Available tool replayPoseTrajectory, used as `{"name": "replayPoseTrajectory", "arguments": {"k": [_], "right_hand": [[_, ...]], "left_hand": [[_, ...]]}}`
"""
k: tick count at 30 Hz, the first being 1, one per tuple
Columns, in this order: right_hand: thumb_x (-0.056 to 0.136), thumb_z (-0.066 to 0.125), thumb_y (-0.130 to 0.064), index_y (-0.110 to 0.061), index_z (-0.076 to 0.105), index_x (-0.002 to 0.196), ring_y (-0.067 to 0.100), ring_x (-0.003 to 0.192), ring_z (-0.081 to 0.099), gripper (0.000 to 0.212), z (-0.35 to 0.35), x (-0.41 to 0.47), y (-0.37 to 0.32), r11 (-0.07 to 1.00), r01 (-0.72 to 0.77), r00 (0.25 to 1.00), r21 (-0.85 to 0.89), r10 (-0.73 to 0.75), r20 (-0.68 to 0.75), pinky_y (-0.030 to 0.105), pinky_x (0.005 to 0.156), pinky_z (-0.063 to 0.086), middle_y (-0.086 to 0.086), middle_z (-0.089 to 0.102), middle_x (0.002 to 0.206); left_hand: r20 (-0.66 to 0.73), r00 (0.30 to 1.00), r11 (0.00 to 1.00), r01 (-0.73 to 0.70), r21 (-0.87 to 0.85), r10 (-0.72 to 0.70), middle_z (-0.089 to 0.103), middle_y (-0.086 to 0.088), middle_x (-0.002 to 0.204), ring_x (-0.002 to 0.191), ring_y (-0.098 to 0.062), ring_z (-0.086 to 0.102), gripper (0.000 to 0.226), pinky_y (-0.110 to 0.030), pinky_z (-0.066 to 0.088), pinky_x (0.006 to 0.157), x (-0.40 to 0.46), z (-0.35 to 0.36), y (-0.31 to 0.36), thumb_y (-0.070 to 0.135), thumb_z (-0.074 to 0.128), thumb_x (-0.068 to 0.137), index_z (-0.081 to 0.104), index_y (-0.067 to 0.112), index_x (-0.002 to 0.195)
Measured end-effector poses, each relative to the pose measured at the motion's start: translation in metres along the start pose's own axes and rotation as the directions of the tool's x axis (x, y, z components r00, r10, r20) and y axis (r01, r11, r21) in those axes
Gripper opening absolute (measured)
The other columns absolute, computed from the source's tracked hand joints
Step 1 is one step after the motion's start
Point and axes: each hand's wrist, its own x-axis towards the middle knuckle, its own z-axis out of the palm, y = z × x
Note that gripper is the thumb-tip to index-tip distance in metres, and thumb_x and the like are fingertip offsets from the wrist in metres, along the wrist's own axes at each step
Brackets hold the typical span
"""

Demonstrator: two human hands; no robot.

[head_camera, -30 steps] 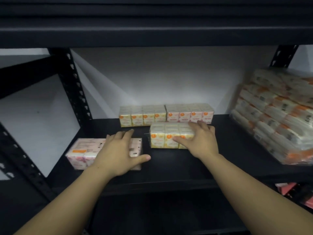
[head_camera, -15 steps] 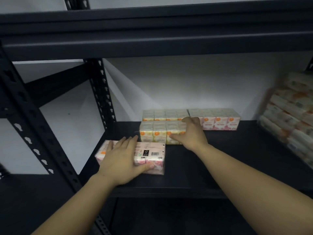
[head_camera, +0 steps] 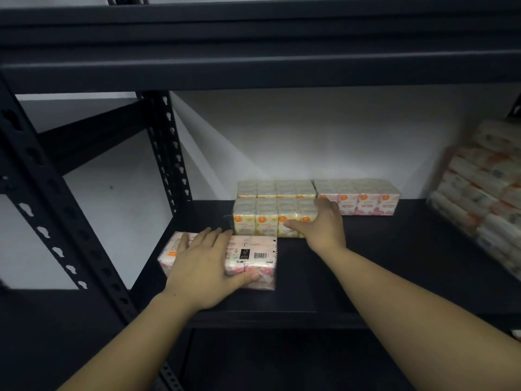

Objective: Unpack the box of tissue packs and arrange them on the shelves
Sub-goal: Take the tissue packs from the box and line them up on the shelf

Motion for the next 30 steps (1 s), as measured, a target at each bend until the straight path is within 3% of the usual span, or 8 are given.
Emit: {"name": "replayPoseTrajectory", "arguments": {"k": [4,9,14,17,21,24,30], "right_hand": [[0.070,0.095,-0.044,-0.013,0.045,0.151,0.024,0.135,0.049,0.100,-0.001,0.002,0.000,1.000,-0.014,1.000,0.010,0.014,-0.019,0.035,0.106,0.046,0.004,0.048,0.147],[0.073,0.094,-0.039,-0.013,0.047,0.149,0.023,0.132,0.051,0.093,-0.005,0.007,-0.001,1.000,-0.007,1.000,0.022,0.006,0.022,0.027,0.099,0.041,0.004,0.050,0.144],[0.072,0.095,-0.039,-0.013,0.046,0.148,0.022,0.128,0.053,0.094,-0.006,0.010,-0.004,0.999,-0.011,0.998,0.032,0.009,0.057,0.028,0.100,0.044,0.003,0.049,0.141],[0.068,0.096,-0.045,-0.019,0.049,0.143,0.023,0.126,0.053,0.092,-0.010,0.008,-0.003,1.000,-0.018,0.996,0.024,0.016,0.089,0.034,0.103,0.048,0.002,0.051,0.135],[0.071,0.084,-0.063,-0.022,0.048,0.145,0.028,0.134,0.042,0.092,-0.024,-0.010,0.005,0.997,0.036,0.999,-0.069,-0.038,-0.031,0.049,0.111,0.043,0.004,0.047,0.142],[0.083,0.077,-0.058,-0.020,0.053,0.139,0.024,0.133,0.042,0.071,-0.038,-0.028,0.012,0.995,0.088,0.991,-0.043,-0.092,-0.092,0.047,0.111,0.041,0.002,0.050,0.137],[0.089,0.075,-0.050,-0.028,0.065,0.109,0.010,0.105,0.061,0.031,-0.059,-0.044,0.029,0.991,0.131,0.991,0.039,-0.132,0.027,0.033,0.092,0.053,-0.010,0.062,0.114]], "left_hand": [[-0.008,1.000,1.000,0.001,-0.010,-0.001,0.035,0.004,0.164,0.154,-0.020,0.026,0.123,-0.056,0.015,0.126,0.000,0.000,0.000,0.106,0.014,0.065,0.029,0.029,0.159],[-0.015,1.000,1.000,0.002,-0.019,-0.002,0.035,0.005,0.164,0.153,-0.019,0.026,0.119,-0.056,0.015,0.126,-0.001,0.000,0.001,0.105,0.021,0.068,0.030,0.029,0.159],[-0.016,1.000,1.000,0.004,-0.012,-0.004,0.037,0.006,0.163,0.152,-0.019,0.028,0.119,-0.055,0.017,0.125,-0.001,0.000,0.002,0.105,0.019,0.067,0.030,0.030,0.158],[-0.023,1.000,0.999,0.010,-0.035,-0.011,0.039,0.007,0.161,0.151,-0.018,0.030,0.120,-0.055,0.017,0.125,-0.002,-0.001,0.004,0.106,0.020,0.066,0.032,0.030,0.157],[-0.043,0.999,0.997,0.024,-0.068,-0.027,0.041,0.008,0.162,0.151,-0.017,0.032,0.120,-0.058,0.011,0.125,-0.004,-0.002,0.016,0.107,0.024,0.065,0.035,0.032,0.157],[-0.037,0.999,0.996,0.001,-0.092,-0.004,0.040,0.006,0.163,0.152,-0.019,0.030,0.117,-0.058,0.009,0.126,-0.001,-0.001,0.033,0.104,0.031,0.066,0.033,0.032,0.158],[-0.018,0.998,0.957,-0.057,-0.284,0.054,0.045,0.004,0.155,0.145,-0.022,0.036,0.111,-0.064,0.006,0.124,0.013,-0.009,0.062,0.095,0.057,0.063,0.042,0.031,0.152]]}}
